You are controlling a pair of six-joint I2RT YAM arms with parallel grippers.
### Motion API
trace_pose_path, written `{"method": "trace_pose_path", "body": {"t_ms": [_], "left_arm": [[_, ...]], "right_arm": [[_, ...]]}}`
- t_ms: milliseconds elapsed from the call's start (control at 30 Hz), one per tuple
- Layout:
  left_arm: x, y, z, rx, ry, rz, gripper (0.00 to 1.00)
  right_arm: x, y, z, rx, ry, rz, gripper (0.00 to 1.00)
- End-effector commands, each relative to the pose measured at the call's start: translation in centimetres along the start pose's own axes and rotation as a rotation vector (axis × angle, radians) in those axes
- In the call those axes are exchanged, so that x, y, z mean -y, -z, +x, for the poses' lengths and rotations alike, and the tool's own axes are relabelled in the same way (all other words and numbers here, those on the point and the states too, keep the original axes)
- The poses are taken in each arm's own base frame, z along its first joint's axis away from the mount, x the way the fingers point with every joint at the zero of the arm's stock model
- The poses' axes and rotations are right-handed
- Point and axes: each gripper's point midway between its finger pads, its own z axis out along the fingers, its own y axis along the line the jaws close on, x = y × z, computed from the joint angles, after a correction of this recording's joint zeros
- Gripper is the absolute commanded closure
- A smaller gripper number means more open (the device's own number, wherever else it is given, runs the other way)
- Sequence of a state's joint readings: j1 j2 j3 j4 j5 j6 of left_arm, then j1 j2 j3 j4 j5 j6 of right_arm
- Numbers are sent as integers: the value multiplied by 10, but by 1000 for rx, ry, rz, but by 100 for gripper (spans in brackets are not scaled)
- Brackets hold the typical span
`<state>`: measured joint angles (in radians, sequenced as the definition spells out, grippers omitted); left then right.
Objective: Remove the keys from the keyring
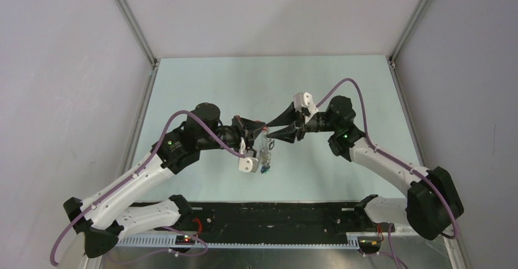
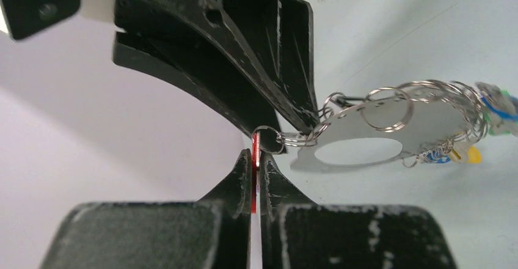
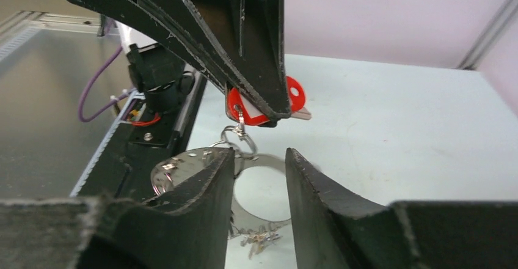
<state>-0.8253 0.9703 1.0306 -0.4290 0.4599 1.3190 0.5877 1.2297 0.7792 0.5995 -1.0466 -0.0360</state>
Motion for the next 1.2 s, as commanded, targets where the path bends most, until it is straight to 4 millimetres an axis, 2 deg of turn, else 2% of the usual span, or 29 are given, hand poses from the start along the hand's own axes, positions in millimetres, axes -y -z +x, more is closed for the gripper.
{"method": "trace_pose_path", "body": {"t_ms": [0,133,367,467,567,633,733,767,967,1167], "left_arm": [[-39,14,-22,52,-91,-112,100],[-38,14,-20,47,-90,-111,100],[-37,13,-18,37,-90,-109,100],[-38,13,-19,39,-88,-110,100],[-39,14,-19,39,-90,-112,100],[-39,15,-19,39,-91,-115,100],[-39,16,-19,35,-91,-119,100],[-40,17,-19,32,-92,-121,100],[-36,18,-15,15,-94,-122,100],[-32,15,-12,7,-89,-112,100]], "right_arm": [[-5,-14,-18,49,48,-68,62],[-14,-17,-23,70,39,-115,70],[-21,-15,-26,64,46,-131,75],[-23,-15,-26,62,42,-134,81],[-25,-15,-27,62,39,-140,84],[-25,-14,-28,62,34,-138,87],[-23,-13,-31,63,23,-113,100],[-20,-12,-31,62,15,-98,100],[5,-9,-30,60,-175,101,100],[11,-9,-38,145,-461,188,100]]}}
